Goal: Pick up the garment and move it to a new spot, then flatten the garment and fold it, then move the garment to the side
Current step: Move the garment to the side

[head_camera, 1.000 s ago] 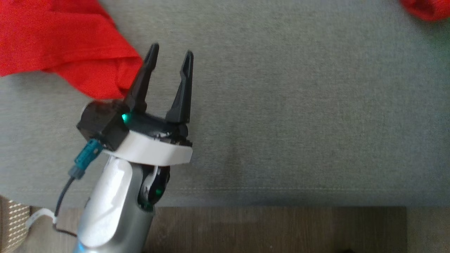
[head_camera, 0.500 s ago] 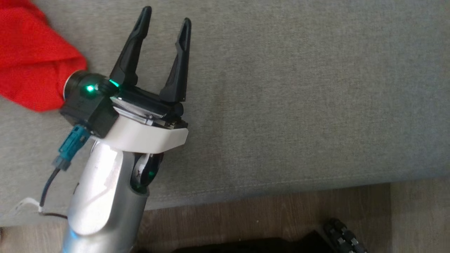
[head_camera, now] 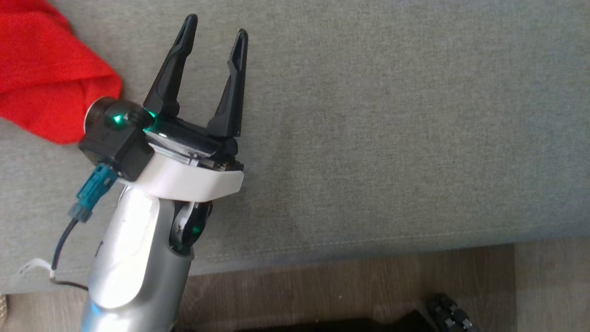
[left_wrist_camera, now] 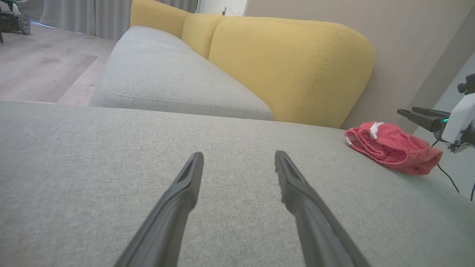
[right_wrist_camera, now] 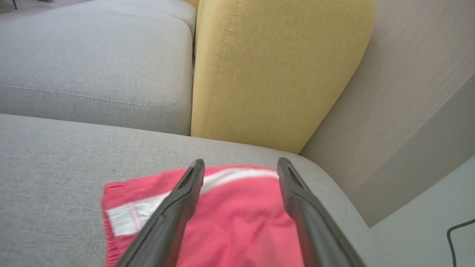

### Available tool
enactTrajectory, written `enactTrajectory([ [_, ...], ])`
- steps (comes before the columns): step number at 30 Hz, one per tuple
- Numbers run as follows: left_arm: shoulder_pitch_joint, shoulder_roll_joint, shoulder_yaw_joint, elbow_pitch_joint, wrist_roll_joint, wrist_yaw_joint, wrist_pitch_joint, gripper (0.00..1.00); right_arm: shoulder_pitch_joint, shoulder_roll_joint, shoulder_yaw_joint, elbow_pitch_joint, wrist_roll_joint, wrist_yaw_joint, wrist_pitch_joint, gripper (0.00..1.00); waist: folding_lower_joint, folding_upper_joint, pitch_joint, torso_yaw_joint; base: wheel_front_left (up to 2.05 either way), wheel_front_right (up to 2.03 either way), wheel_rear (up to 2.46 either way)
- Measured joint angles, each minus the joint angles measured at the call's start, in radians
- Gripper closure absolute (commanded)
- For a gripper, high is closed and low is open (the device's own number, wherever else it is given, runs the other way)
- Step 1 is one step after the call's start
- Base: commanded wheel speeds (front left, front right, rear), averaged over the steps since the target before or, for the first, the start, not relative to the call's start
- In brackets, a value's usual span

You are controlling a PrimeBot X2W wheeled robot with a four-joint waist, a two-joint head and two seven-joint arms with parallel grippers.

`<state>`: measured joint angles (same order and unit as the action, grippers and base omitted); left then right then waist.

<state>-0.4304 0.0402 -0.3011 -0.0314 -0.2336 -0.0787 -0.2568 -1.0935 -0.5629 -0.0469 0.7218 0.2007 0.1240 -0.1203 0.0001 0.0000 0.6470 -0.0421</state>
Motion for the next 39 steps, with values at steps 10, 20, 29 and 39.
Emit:
enactTrajectory([
  [10, 0.063, 0.0, 0.013, 0.013, -0.06, 0.039, 0.0, 0.0, 0.05, 0.109, -0.007, -0.1, -0.004, 0.0, -0.018, 0.0, 0.0, 0.0, -0.12, 0.037, 0.0, 0.0, 0.0],
  [20, 0.161, 0.0, 0.035, 0.037, -0.08, 0.088, 0.0, 0.0, 0.205, 0.271, 0.112, -0.166, 0.05, 0.0, -0.089, 0.0, -0.0001, 0.0001, -0.292, 0.123, 0.0, 0.0, 0.0],
  [29, 0.25, 0.002, 0.052, 0.076, -0.076, 0.089, 0.0, 0.0, 0.421, 0.359, 0.166, -0.22, 0.026, 0.0, -0.128, 0.0, -0.0001, 0.0001, -0.404, 0.204, 0.0, 0.0, 0.0],
  [39, 0.357, 0.003, 0.043, 0.11, -0.057, 0.098, 0.0, 0.0, 0.718, 0.48, 0.101, -0.367, -0.065, 0.0, -0.132, 0.0, -0.0002, 0.0001, -0.517, 0.241, 0.0, 0.0, 0.0],
])
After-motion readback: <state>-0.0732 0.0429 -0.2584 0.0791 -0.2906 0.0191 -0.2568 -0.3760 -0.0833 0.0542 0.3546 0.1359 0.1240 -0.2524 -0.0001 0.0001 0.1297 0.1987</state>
